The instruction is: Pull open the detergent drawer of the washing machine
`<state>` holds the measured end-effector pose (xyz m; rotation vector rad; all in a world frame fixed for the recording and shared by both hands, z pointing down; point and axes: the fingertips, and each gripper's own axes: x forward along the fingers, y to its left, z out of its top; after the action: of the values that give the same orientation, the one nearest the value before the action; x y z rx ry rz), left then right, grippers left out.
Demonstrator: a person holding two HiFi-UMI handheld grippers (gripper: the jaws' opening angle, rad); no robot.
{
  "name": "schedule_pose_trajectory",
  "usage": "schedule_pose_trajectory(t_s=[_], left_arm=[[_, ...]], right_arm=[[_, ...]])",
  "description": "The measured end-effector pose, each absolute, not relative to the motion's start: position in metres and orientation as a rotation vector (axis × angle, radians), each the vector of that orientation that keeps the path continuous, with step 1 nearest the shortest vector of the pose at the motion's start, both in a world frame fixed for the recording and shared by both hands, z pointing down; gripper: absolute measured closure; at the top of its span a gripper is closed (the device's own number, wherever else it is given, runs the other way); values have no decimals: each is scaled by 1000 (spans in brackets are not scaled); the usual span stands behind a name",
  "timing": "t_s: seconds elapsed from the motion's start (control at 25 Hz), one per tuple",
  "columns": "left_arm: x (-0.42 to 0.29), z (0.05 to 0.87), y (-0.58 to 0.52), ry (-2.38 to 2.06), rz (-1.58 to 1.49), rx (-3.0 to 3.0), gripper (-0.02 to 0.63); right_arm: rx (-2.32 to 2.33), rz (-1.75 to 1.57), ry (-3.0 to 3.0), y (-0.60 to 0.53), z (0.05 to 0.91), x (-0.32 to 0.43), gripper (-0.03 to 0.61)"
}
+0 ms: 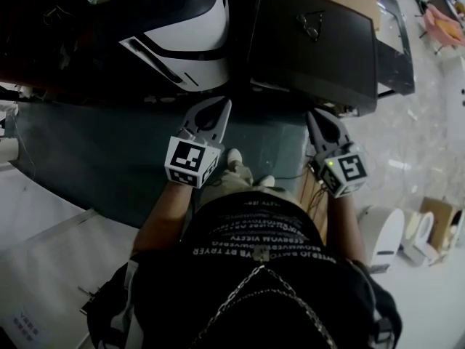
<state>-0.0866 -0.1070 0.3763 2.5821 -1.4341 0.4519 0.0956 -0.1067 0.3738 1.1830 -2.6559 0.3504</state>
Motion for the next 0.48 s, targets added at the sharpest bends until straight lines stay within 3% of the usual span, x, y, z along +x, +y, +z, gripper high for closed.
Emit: schedule_pose_trajectory(t_s=[0.48], left_arm=[[-127,375,-172,-1360,441,2655,609]], right_arm=[[1265,352,-2627,-163,368,49,577]])
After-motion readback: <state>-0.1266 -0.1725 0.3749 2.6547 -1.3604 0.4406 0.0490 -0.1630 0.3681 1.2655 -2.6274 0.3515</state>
